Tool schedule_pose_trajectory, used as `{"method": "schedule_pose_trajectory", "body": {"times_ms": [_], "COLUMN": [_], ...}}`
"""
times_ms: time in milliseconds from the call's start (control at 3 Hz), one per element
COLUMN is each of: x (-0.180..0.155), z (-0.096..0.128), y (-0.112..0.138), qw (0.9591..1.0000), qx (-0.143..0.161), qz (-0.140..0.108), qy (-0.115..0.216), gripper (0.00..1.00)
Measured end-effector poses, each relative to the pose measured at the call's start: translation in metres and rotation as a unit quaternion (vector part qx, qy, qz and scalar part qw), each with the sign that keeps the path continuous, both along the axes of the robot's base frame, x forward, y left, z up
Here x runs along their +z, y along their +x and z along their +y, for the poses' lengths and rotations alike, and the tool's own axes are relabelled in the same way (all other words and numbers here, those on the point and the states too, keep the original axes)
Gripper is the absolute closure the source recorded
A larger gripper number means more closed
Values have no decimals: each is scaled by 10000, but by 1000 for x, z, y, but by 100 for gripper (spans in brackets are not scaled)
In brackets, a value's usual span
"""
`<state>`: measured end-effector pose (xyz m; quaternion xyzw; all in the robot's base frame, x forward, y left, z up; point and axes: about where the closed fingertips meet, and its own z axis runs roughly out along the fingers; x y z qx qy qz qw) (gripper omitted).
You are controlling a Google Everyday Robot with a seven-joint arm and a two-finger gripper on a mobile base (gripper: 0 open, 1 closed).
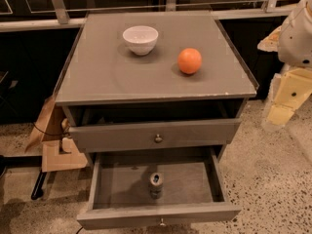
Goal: Pick redbull can from middle drawer and place on counter
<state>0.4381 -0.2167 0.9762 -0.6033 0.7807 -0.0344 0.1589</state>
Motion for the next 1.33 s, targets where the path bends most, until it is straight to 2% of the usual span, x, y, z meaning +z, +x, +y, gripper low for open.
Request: {"method": "schedule_pose_trajectory", "body": {"times_ms": [333, 667, 1000, 1333], "x": [0, 1, -25, -74], "z": [0, 0, 2, 8], "y": [0, 0, -5, -14], "qw": [10000, 10000, 9997, 9978], "qx": [0, -4, -63, -172], "qz": [-1, -26, 49, 204], "qy": [0, 10, 243, 615], "gripper": [0, 19, 42, 65]}}
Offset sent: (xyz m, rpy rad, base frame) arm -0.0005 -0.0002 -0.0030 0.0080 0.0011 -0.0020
